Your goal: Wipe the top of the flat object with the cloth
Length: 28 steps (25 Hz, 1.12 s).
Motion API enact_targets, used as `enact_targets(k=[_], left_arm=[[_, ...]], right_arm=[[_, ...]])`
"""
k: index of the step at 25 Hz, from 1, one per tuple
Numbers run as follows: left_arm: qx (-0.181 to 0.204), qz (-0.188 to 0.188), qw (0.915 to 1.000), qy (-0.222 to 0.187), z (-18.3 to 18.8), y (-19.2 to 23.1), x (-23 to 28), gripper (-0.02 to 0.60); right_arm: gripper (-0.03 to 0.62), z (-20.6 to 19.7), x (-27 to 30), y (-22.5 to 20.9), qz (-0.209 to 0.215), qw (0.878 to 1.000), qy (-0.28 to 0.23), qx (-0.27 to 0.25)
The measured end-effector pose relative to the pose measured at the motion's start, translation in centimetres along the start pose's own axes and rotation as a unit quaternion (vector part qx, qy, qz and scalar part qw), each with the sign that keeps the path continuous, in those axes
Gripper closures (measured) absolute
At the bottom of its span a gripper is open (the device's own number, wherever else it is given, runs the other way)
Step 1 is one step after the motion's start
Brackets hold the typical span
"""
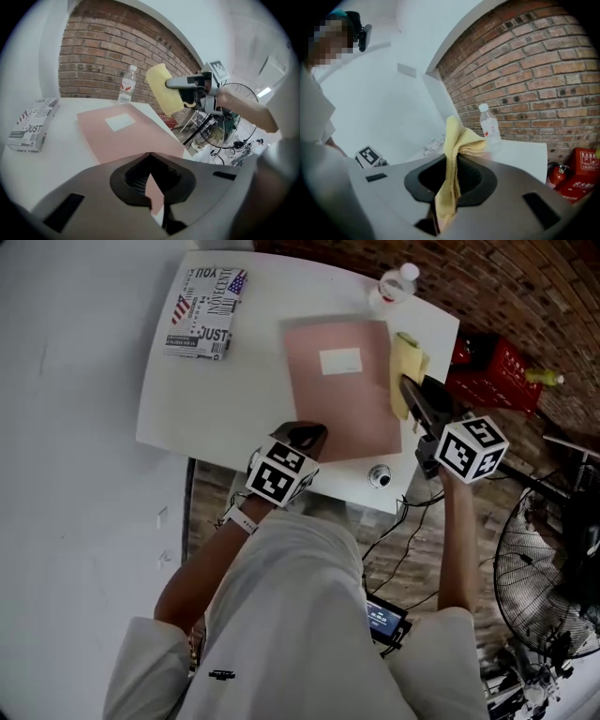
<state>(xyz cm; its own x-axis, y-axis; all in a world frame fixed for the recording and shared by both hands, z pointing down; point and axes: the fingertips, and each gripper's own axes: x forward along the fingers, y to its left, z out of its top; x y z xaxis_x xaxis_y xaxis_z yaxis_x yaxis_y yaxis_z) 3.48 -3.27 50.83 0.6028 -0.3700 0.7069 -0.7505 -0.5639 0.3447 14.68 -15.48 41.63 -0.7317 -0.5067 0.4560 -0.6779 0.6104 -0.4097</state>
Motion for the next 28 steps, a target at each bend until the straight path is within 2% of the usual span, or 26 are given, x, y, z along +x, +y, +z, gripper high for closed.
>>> enact_targets(k=[5, 10, 13, 17, 21, 28], left_arm=[[-0.003, 0.006, 0.9977, -0.067, 4.3, -1.2, -3.1, 0.571], [0.004, 0.021, 0.9906, -0.135, 8.4, -1.5, -7.4, 0.571], [0.006, 0.029, 0.9854, -0.168, 10.1, -1.7, -9.9, 0.571], [-0.001, 0.029, 0.9786, -0.204, 12.1, -2.2, -12.8, 0.571], [-0.005, 0.028, 0.9683, -0.248, 14.3, -2.9, -15.7, 0.571], [0.035, 0.053, 0.955, -0.29, 15.4, -3.6, -20.1, 0.571]], right_arm=[[0.539, 0.5, -3.6, 2.7, -0.029, 0.998, -0.023, -0.057], [0.539, 1.7, -6.8, 5.5, -0.039, 0.995, -0.064, -0.063], [0.539, 3.0, -9.1, 7.4, -0.042, 0.992, -0.106, -0.058], [0.539, 3.9, -11.8, 9.5, -0.057, 0.986, -0.146, -0.054], [0.539, 4.5, -13.7, 11.2, -0.075, 0.981, -0.16, -0.082], [0.54, 4.7, -15.2, 13.9, -0.086, 0.971, -0.2, -0.098]])
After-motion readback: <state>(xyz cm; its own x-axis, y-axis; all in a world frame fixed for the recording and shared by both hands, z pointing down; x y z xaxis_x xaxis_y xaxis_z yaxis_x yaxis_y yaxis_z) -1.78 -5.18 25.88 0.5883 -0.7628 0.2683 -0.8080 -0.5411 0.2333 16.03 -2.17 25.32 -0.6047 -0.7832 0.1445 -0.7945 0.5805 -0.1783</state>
